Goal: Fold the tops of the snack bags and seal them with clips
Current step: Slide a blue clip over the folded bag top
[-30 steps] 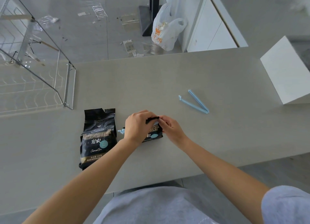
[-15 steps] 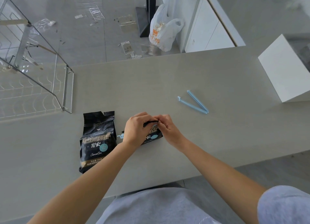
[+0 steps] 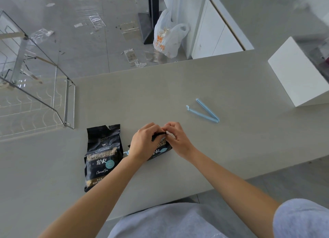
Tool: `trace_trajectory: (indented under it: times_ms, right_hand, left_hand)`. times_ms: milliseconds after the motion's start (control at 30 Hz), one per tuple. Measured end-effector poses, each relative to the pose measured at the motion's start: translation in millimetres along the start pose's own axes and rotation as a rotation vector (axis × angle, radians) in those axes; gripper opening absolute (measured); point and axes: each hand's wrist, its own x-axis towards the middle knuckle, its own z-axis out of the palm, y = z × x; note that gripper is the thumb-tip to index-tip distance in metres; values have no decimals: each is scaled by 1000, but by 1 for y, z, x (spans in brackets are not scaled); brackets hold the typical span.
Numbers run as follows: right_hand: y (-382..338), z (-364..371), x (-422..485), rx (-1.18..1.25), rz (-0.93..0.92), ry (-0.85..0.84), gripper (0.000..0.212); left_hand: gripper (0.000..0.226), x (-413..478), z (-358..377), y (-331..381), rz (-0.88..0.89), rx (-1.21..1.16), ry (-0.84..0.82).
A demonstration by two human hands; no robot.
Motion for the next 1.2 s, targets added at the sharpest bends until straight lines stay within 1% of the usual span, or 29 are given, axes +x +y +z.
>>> trace_trajectory:
  times_ms: [67, 133, 200, 300, 433, 533, 600, 667, 733, 833, 967, 1100, 1200]
  right_hand:
    - [1, 6, -1, -20, -41, 54, 25]
    - [5, 14, -3, -77, -134, 78, 32]
    - [8, 18, -3, -114, -188, 66, 33]
    - [12, 15, -3, -96, -217, 37, 31]
    - [14, 11, -3, -123, -183, -19, 31]
    - [11, 5, -1, -150, -129, -74, 29]
    - [13, -3, -3, -224, -104, -126, 20]
    - [15, -11, -7, -303, -116, -125, 18]
    - [12, -15, -9, -373, -148, -71, 22]
    - [-6, -14, -4, -487, -224, 10, 25]
    - [-22, -1, 2, -687, -392, -52, 19]
    - [-27, 4, 6, -807, -449, -53, 16]
    - [-28, 8, 8, -846, -499, -31, 10]
  left_hand:
    - [2, 1, 1, 0, 12, 21, 5]
    - [2, -1, 2, -1, 7, -6, 22]
    - [3, -2, 1, -3, -5, -60, 37]
    - [4, 0, 0, -2, -16, -117, 24]
    - [5, 0, -3, -5, -18, -129, 18]
    - [6, 1, -9, -8, -11, -107, -48]
    - [9, 0, -15, -13, 31, -15, -112]
    - [14, -7, -22, -21, 89, 113, -143]
    - [16, -18, -29, -34, 122, 195, -128]
    - [17, -33, -36, -51, 99, 185, -59]
    - [14, -40, -35, -51, 120, 200, 4]
    - [9, -40, -30, -46, 102, 240, 56]
    - [6, -43, -29, -46, 87, 265, 102]
